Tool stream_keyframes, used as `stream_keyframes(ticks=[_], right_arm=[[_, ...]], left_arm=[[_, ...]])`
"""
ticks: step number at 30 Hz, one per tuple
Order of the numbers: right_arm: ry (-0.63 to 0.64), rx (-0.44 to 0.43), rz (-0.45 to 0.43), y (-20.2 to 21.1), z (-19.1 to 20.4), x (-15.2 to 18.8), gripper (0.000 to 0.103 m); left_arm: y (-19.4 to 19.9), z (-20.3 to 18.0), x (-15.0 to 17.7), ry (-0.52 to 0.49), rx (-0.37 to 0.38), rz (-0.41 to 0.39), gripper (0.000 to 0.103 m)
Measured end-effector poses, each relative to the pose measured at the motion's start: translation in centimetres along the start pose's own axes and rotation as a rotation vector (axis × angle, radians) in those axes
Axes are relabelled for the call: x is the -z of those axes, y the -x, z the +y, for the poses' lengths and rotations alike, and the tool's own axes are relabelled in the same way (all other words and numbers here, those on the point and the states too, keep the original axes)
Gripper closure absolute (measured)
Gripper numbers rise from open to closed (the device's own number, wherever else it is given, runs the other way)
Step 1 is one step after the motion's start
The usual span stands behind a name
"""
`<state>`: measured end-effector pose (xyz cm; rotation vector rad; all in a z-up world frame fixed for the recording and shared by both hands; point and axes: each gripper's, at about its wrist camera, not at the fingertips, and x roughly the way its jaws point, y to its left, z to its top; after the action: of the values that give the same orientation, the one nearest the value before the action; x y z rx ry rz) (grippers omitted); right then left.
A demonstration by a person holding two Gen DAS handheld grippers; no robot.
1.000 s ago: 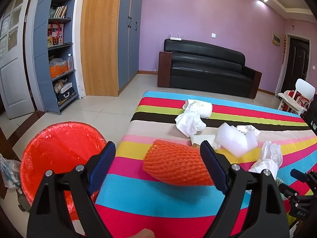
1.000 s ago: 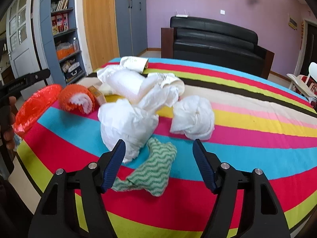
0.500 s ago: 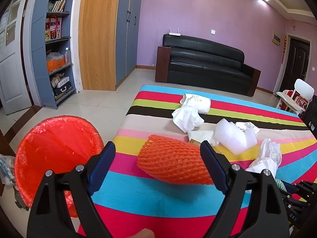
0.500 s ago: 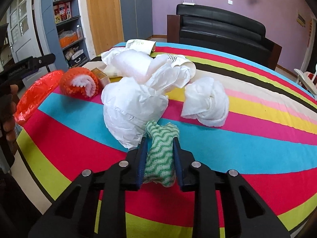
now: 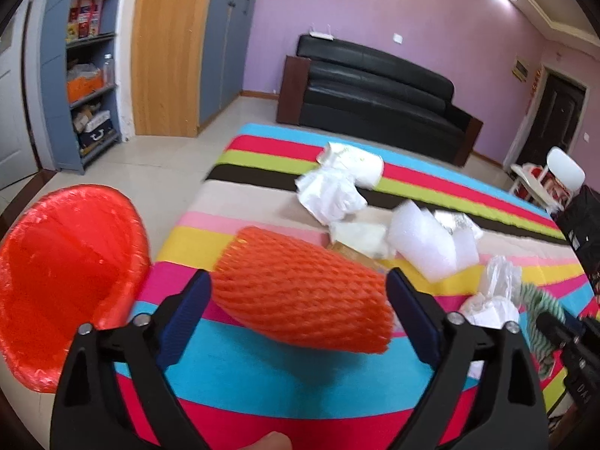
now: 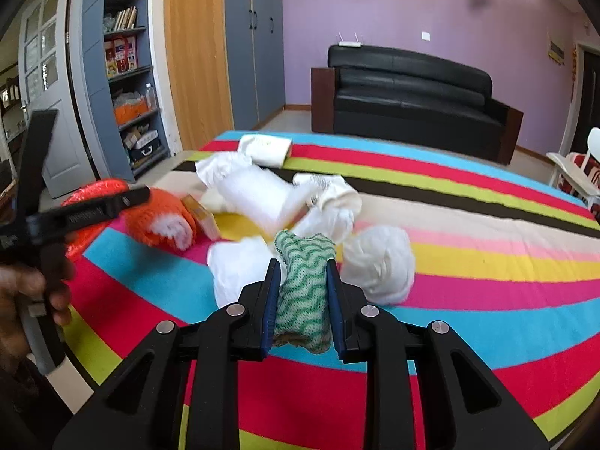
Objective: Collect trash
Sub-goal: 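Grasp the green-white cloth with the right gripper while the left grasps an orange net, then carry the orange net and green cloth over the red bin with both grippers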
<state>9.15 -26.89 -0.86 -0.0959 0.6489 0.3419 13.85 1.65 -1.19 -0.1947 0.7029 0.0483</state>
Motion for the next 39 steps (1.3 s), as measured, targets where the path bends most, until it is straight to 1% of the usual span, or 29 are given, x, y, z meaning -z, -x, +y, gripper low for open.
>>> stream_keyframes(ticks=[4,8,12,13,16,17,20,22,23,24,25,27,31,39], right_arm=[[0.003,-0.008,-0.012,0.0,0.3,-0.4,0.079],[0.005,-0.019,-0.015,-0.1,0.5,-0.5,0.079],[0.005,-0.021,-0.020,-0.1,0.7,-0.6,0.078],[0.006,-0.021,-0.021,0.0,0.8,-0.6,0.078],[0.009,-0.024,-0.023,0.0,1.0,-0.6,0.078],[0.010,-0.024,-0.022,-0.1,1.0,-0.6,0.078],[0.012,-0.025,-0.023,-0.1,1.1,-0.5,0.078],[0.014,-0.024,-0.025,-0.1,1.2,-0.5,0.078],[0.016,-0.023,-0.026,-0.1,1.2,-0.6,0.078],[0.019,-0.021,-0.029,-0.1,1.2,-0.6,0.078],[0.020,-0.018,-0.030,-0.1,1.3,-0.6,0.078],[0.020,-0.015,-0.032,-0.2,1.3,-0.6,0.078],[0.018,-0.014,-0.037,-0.2,1.4,-0.8,0.078],[0.018,-0.021,-0.061,-0.4,2.1,-2.0,0.078]], left_arm=[[-1.2,-1.2,0.6,-0.054,-0.005,0.046,0.007],[-2.2,-1.4,1.2,-0.075,-0.011,0.094,0.007],[-2.9,-2.1,1.6,-0.119,-0.035,0.119,0.008],[-3.1,-2.3,1.7,-0.135,-0.043,0.123,0.011],[-3.6,-2.8,1.9,-0.175,-0.065,0.133,0.018],[-3.6,-2.9,2.0,-0.185,-0.067,0.136,0.019],[-3.7,-3.1,2.1,-0.210,-0.070,0.140,0.028],[-3.7,-3.3,2.1,-0.225,-0.067,0.139,0.042],[-3.6,-3.4,2.1,-0.231,-0.066,0.136,0.046],[-3.5,-3.5,2.1,-0.236,-0.067,0.133,0.054],[-3.5,-3.5,2.1,-0.235,-0.061,0.131,0.060],[-3.3,-3.3,2.0,-0.226,-0.052,0.127,0.065],[-2.7,-2.9,2.0,-0.210,-0.036,0.117,0.070],[-0.1,-1.9,1.4,-0.175,-0.018,0.062,0.071]])
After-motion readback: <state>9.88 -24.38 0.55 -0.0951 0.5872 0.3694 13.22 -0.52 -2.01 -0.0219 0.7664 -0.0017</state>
